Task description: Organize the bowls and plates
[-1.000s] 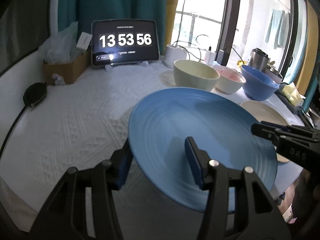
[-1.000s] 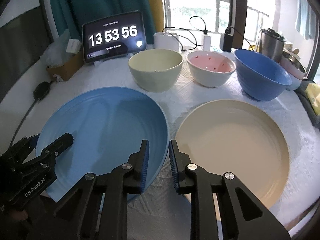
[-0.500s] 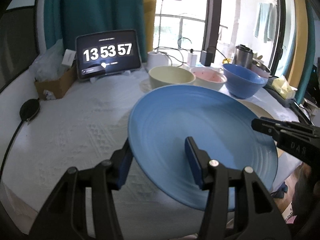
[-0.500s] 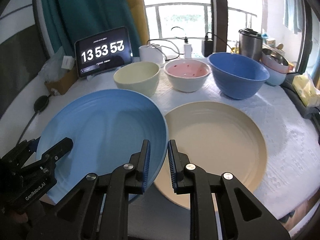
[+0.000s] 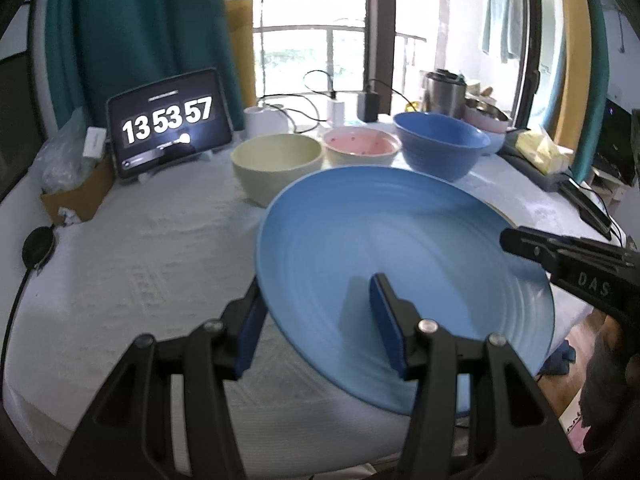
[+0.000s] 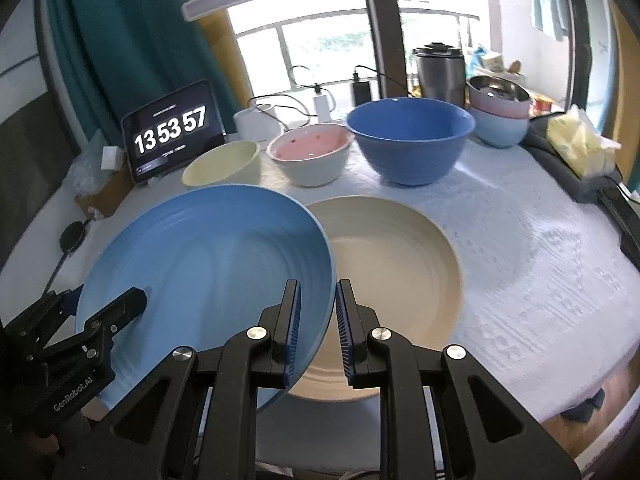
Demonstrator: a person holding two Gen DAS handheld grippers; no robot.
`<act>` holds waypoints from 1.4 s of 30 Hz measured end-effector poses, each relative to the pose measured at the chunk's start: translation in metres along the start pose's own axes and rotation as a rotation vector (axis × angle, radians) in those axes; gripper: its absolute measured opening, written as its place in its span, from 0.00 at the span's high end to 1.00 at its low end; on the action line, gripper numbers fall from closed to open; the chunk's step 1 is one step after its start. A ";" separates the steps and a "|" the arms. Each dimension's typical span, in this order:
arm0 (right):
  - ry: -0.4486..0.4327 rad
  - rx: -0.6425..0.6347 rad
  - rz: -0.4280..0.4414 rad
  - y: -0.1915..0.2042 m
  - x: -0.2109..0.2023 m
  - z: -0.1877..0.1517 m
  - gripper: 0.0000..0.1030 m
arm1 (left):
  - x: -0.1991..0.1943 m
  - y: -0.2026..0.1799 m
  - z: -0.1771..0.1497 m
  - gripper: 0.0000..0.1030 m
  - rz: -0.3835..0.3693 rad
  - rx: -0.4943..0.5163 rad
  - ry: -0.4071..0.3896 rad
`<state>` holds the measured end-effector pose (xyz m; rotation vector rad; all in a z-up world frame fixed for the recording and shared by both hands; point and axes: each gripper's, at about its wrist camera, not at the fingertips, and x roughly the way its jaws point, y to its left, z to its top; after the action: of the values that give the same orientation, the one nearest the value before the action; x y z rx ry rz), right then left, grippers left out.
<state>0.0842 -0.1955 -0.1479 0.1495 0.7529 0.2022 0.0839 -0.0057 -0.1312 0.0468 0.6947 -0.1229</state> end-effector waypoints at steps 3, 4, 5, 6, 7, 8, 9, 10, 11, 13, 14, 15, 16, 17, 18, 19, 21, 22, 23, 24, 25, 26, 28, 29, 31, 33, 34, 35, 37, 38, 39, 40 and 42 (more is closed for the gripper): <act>-0.005 0.020 -0.003 -0.013 -0.003 -0.001 0.81 | 0.002 -0.013 0.002 0.49 -0.006 0.020 0.004; -0.006 0.026 -0.004 -0.016 -0.003 -0.002 0.81 | 0.003 -0.017 0.003 0.49 -0.008 0.028 0.007; -0.008 0.032 -0.005 -0.019 -0.004 -0.002 0.81 | 0.003 -0.021 0.004 0.49 -0.010 0.033 0.008; -0.010 0.040 -0.005 -0.024 -0.005 -0.003 0.81 | 0.003 -0.024 0.005 0.49 -0.011 0.038 0.010; -0.012 0.047 -0.006 -0.028 -0.006 -0.003 0.81 | 0.004 -0.029 0.005 0.49 -0.013 0.045 0.013; -0.013 0.052 -0.008 -0.031 -0.006 -0.004 0.81 | 0.005 -0.032 0.006 0.49 -0.016 0.047 0.017; -0.014 0.060 -0.009 -0.036 -0.007 -0.005 0.81 | 0.006 -0.035 0.006 0.49 -0.018 0.049 0.020; -0.014 0.066 -0.010 -0.039 -0.008 -0.005 0.81 | 0.007 -0.039 0.007 0.49 -0.021 0.053 0.025; -0.015 0.071 -0.011 -0.043 -0.008 -0.006 0.81 | 0.008 -0.042 0.007 0.49 -0.023 0.055 0.029; -0.015 0.080 -0.014 -0.049 -0.009 -0.008 0.81 | 0.011 -0.048 0.007 0.49 -0.025 0.064 0.039; -0.015 0.085 -0.015 -0.051 -0.009 -0.008 0.81 | 0.013 -0.051 0.007 0.49 -0.025 0.070 0.043; -0.015 0.092 -0.017 -0.055 -0.009 -0.009 0.81 | 0.015 -0.054 0.007 0.49 -0.026 0.073 0.051; -0.015 0.096 -0.018 -0.058 -0.009 -0.010 0.81 | 0.017 -0.055 0.007 0.49 -0.028 0.075 0.056; -0.016 0.100 -0.018 -0.060 -0.009 -0.010 0.81 | 0.019 -0.058 0.007 0.49 -0.025 0.076 0.061; -0.019 0.104 -0.015 -0.063 -0.009 -0.011 0.81 | 0.021 -0.058 0.007 0.49 -0.026 0.071 0.071; -0.021 0.106 -0.016 -0.064 -0.009 -0.010 0.81 | 0.023 -0.059 0.008 0.49 -0.025 0.071 0.076; -0.020 0.107 -0.015 -0.066 -0.008 -0.010 0.81 | 0.027 -0.062 0.008 0.49 -0.018 0.076 0.081; -0.015 0.108 -0.014 -0.067 -0.006 -0.011 0.81 | 0.029 -0.063 0.009 0.49 -0.017 0.077 0.087; -0.013 0.110 -0.013 -0.068 -0.005 -0.010 0.81 | 0.031 -0.064 0.009 0.49 -0.016 0.078 0.090; -0.010 0.112 -0.013 -0.070 -0.003 -0.011 0.81 | 0.033 -0.064 0.009 0.49 -0.012 0.078 0.095; -0.007 0.115 -0.013 -0.071 -0.002 -0.010 0.81 | 0.036 -0.065 0.010 0.49 -0.010 0.077 0.101; -0.006 0.118 -0.011 -0.073 -0.001 -0.010 0.81 | 0.038 -0.065 0.010 0.49 -0.007 0.076 0.107; -0.003 0.119 -0.015 -0.075 0.001 -0.008 0.81 | 0.043 -0.064 0.011 0.49 0.001 0.074 0.117; -0.002 0.121 -0.017 -0.076 0.002 -0.008 0.81 | 0.045 -0.064 0.012 0.49 0.003 0.074 0.120; 0.004 0.125 -0.024 -0.079 0.006 -0.007 0.81 | 0.047 -0.066 0.013 0.49 0.004 0.080 0.116; 0.012 0.132 -0.030 -0.081 0.010 -0.006 0.81 | 0.050 -0.068 0.015 0.49 0.004 0.087 0.115; 0.015 0.134 -0.031 -0.082 0.012 -0.005 0.81 | 0.052 -0.068 0.016 0.49 0.006 0.089 0.118; 0.018 0.136 -0.032 -0.083 0.014 -0.005 0.81 | 0.054 -0.069 0.016 0.49 0.009 0.090 0.122; 0.028 0.141 -0.035 -0.086 0.019 -0.004 0.81 | 0.059 -0.068 0.017 0.49 0.009 0.086 0.133; 0.032 0.145 -0.036 -0.087 0.020 -0.004 0.81 | 0.062 -0.068 0.017 0.49 0.011 0.084 0.139; 0.039 0.150 -0.035 -0.088 0.023 -0.003 0.81 | 0.063 -0.067 0.017 0.49 0.012 0.083 0.142; 0.047 0.154 -0.034 -0.089 0.025 -0.003 0.81 | 0.066 -0.067 0.018 0.49 0.014 0.080 0.146; 0.057 0.161 -0.028 -0.090 0.029 -0.003 0.80 | 0.071 -0.065 0.019 0.49 0.021 0.074 0.154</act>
<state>0.1139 -0.2760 -0.1878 0.2863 0.8278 0.1193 0.1412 -0.0789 -0.1624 0.1356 0.8434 -0.1258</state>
